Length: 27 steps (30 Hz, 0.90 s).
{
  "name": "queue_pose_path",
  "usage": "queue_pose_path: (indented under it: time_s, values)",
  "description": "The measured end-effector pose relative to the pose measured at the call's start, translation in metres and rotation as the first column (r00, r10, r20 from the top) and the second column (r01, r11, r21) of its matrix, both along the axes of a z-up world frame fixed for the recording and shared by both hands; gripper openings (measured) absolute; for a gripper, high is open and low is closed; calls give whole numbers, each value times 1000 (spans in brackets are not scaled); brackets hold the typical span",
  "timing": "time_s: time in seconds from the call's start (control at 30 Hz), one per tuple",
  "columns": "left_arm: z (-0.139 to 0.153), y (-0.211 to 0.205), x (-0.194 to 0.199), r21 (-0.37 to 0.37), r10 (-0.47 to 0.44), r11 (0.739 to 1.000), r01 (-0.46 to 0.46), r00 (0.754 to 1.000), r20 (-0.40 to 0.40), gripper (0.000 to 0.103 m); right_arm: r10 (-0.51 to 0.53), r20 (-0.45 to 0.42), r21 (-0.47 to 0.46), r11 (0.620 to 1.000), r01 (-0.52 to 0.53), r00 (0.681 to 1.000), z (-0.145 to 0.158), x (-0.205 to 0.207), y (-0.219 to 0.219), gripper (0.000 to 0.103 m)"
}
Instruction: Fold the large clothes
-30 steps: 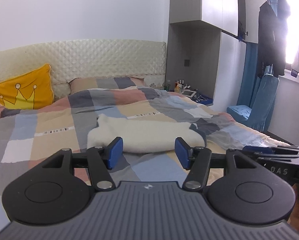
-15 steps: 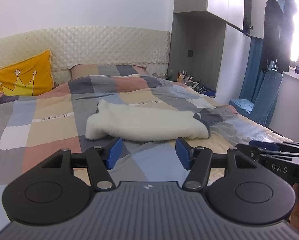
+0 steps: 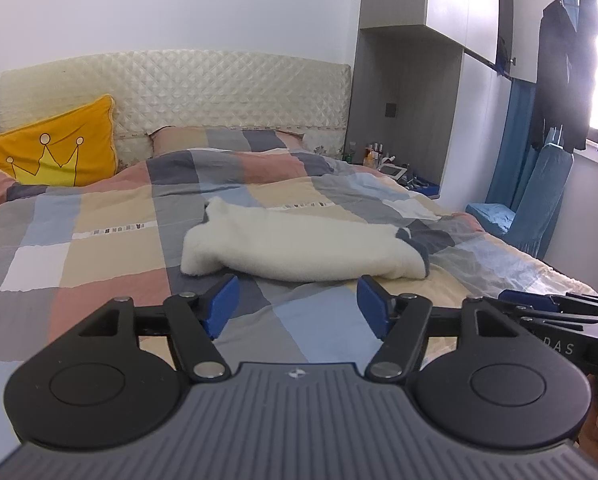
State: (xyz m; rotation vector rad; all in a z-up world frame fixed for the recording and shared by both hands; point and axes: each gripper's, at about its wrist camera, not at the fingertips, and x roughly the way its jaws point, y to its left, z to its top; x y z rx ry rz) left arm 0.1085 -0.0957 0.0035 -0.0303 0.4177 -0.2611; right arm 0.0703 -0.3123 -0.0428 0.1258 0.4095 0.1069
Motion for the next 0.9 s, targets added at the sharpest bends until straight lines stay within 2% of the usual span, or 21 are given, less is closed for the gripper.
queue_pose_path:
  time_s: [0.17, 0.3, 0.47, 0.9]
  values:
    - [0, 3, 0, -9, 16, 1000, -16, 1000, -2, 92, 4, -14, 11, 1000, -4, 1000, -1, 2, -1, 44]
    - [1, 6, 0, -20, 19, 1000, -19, 1000, -2, 102, -4, -1, 24, 1000, 4, 1000, -1, 2, -5, 91]
    - [0, 7, 4, -6, 44, 999, -44, 999, -21, 103, -47, 3, -2, 999, 47, 999, -2, 5, -6, 91]
    - [-1, 4, 9, 9, 55, 998, -55, 997, -48, 103, -41, -2, 5, 999, 41, 999, -2, 6, -6, 91]
